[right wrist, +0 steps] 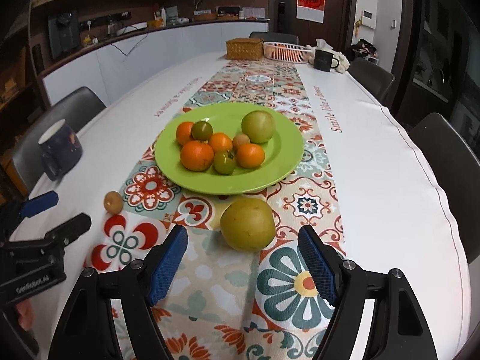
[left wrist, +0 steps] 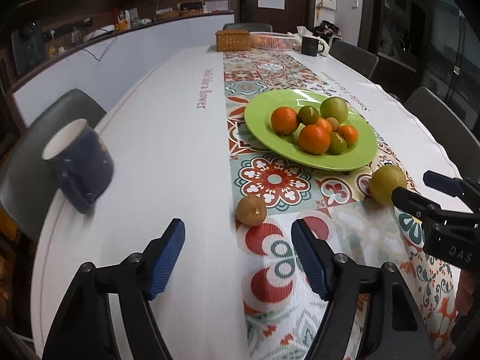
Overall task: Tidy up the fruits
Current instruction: 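Grasp a brown kiwi with the left tool while the right tool grasps the pomelo, then carry the kiwi and pomelo over the green plate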
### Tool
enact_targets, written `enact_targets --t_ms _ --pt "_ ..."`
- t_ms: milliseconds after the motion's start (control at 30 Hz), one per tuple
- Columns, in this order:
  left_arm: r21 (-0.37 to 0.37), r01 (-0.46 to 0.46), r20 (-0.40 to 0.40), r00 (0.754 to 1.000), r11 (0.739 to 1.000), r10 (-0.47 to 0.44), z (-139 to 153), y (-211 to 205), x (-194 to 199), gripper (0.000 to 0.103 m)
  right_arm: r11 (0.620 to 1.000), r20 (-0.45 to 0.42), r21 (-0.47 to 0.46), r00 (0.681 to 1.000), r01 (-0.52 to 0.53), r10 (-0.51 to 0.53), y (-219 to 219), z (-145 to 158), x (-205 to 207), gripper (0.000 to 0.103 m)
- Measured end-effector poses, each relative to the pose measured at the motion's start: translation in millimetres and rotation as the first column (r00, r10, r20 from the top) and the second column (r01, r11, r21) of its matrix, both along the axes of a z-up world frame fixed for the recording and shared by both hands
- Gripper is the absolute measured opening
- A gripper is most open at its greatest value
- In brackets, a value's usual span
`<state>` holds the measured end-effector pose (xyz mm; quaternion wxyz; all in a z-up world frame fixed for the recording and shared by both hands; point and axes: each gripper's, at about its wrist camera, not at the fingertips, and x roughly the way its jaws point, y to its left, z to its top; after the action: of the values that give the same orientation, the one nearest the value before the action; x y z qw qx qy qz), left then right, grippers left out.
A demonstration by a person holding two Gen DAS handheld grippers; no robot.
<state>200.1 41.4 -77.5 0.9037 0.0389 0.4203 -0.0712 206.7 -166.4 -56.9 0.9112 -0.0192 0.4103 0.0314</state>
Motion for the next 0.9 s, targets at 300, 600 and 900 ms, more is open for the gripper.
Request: enact_targets --t_ms 300,600,900 --pt "0.001 0.013 -0.055 0.998 1.000 -0.013 -18 -9 27 0.055 1.000 -0.043 0.009 0.999 0.016 -0.016 -2 -15 16 0.063" --pt "-0.013 0.026 -0.105 0.994 1.000 -0.027 -29 -15 37 0.034 1.000 -0.072 0.022 0.997 0.011 -0.010 -3 -25 24 0.054" --pt "-0.007 0.036 -0.105 0.994 0.999 -0.037 -29 -18 39 0.029 1.000 -0.070 0.023 0.998 0.006 -0.005 -5 -27 27 0.050"
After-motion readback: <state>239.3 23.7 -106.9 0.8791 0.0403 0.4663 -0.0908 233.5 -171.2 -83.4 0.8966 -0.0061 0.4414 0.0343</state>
